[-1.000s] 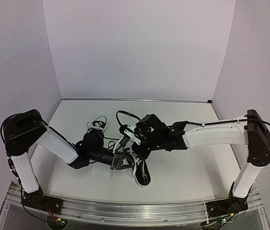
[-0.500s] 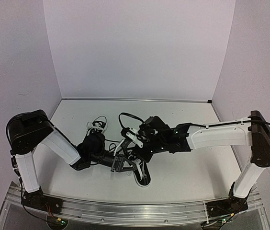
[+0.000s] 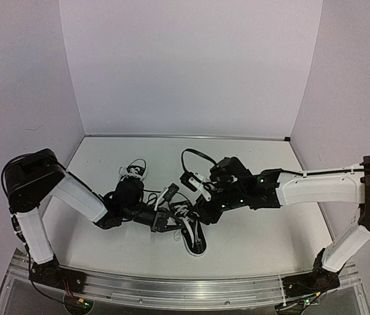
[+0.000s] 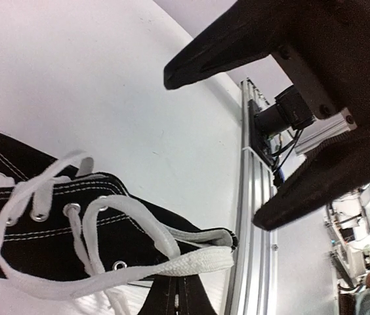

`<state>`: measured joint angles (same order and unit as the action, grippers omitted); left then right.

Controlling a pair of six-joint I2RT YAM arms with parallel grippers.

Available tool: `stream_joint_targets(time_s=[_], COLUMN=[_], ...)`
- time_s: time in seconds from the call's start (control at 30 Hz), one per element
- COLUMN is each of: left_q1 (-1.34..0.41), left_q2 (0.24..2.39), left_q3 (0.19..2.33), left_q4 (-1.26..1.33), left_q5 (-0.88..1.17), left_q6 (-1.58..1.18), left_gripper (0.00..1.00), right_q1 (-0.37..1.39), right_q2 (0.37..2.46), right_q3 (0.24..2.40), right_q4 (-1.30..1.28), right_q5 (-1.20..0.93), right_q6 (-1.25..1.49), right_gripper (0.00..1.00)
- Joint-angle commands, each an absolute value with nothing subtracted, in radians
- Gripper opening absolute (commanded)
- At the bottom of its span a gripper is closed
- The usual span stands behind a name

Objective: Tie the shoes

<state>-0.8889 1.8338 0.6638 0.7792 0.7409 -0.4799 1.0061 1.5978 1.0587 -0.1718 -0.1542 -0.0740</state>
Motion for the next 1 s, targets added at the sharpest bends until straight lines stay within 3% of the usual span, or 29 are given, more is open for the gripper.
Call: stream_joint_targets(time_s=[0.0, 0.13, 0.37, 0.7, 0.97], left_q1=[-0.883, -0.87, -0.829, -0.804, -0.726], left_q2=[1.599, 1.447, 1.35, 1.219, 1.072], left_q3=[0.794, 0.847, 0.88, 0.827, 0.808], left_q4=[0.281, 0.134, 0.054, 0.012, -0.112], left_q5=[0.557, 0.439, 0.298, 0.343, 0.231], left_q6=[-0.251, -0.203, -0.234, -0.194, -0.252], left_gripper=[0.0, 0.0, 0.0, 0.0, 0.0], right_q1=[0.908, 0.842, 0.834, 0.834, 0.834], right_q2=[1.499, 1.448, 1.509, 1.667, 1.772], right_q3=[1.013, 0.987, 1.009, 1.173, 1.292], right_q4=[-0.097, -0.063, -0.052, -0.037, -0.038], right_q5=[-0.303, -0.371, -0.411, -0.518, -0.538], right_q6=[-0.012, 0.025, 0.042, -0.035, -0.037], right_gripper=[0.64, 0.69, 0.7, 0.68, 0.66])
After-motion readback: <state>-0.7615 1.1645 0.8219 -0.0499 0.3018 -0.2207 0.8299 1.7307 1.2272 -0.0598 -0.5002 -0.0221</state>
